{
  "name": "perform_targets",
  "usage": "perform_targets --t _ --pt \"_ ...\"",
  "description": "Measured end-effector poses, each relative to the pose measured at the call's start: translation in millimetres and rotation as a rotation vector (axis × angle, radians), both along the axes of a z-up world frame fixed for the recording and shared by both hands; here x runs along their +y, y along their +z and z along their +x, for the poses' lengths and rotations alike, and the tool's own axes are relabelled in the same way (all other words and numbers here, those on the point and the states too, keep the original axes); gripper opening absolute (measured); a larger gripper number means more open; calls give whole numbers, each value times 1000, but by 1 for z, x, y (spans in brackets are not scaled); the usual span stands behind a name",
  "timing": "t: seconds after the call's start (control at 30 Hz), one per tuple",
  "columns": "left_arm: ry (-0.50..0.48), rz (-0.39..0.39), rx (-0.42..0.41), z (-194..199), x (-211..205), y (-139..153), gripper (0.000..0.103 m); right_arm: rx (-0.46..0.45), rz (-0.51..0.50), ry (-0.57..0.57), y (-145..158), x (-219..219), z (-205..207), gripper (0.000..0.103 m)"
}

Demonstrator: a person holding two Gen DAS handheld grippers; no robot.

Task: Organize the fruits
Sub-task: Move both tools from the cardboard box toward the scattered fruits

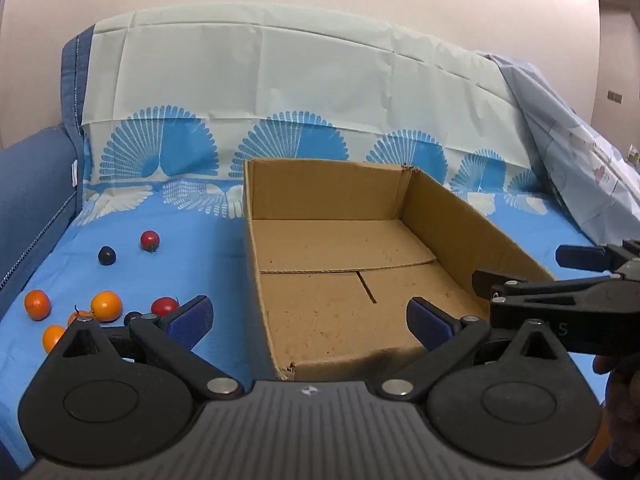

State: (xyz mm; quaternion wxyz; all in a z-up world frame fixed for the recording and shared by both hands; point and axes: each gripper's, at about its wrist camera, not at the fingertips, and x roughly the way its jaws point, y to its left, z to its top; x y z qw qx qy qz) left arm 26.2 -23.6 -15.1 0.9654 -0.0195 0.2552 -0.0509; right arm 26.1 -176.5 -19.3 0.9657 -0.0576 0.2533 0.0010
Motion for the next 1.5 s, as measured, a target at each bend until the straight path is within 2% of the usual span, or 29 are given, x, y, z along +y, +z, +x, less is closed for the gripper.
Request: perform_targets --t 0.4,0.7,0.83,0.97,1.13,1.23,1.3,1.4,1.47,1.5 --pt "-19 3 -30 -4 -3 1 103 -6 10 9 0 4 -5 94" --pt "-30 20 -152 -15 -9 5 103 -19 22 -11 -3 -3 -2 94" --pt "-26 4 -138 -13 -6 5 103 -31 19 -9 -2 0 -3 93" --pt "-39 5 -130 -12 -6 5 103 -96 32 -13 -3 -1 -6 92" --pt "-70 1 -141 -15 -5 7 100 -89 28 -23 -2 -1 -6 90" --pt "-101 -7 -128 -16 -3 7 83 -94 31 -20 0 -1 -6 87" --pt "-138 -12 -119 -15 -2 9 62 -103 36 -19 1 1 -6 82" --pt "-204 -45 -101 -14 8 17 39 -122 45 -23 5 3 -7 63" --pt "-254 -43 -88 -10 16 27 30 -128 72 -18 9 6 -6 50" --pt "-277 -31 -87 -8 21 33 29 -130 89 -14 11 9 -6 48"
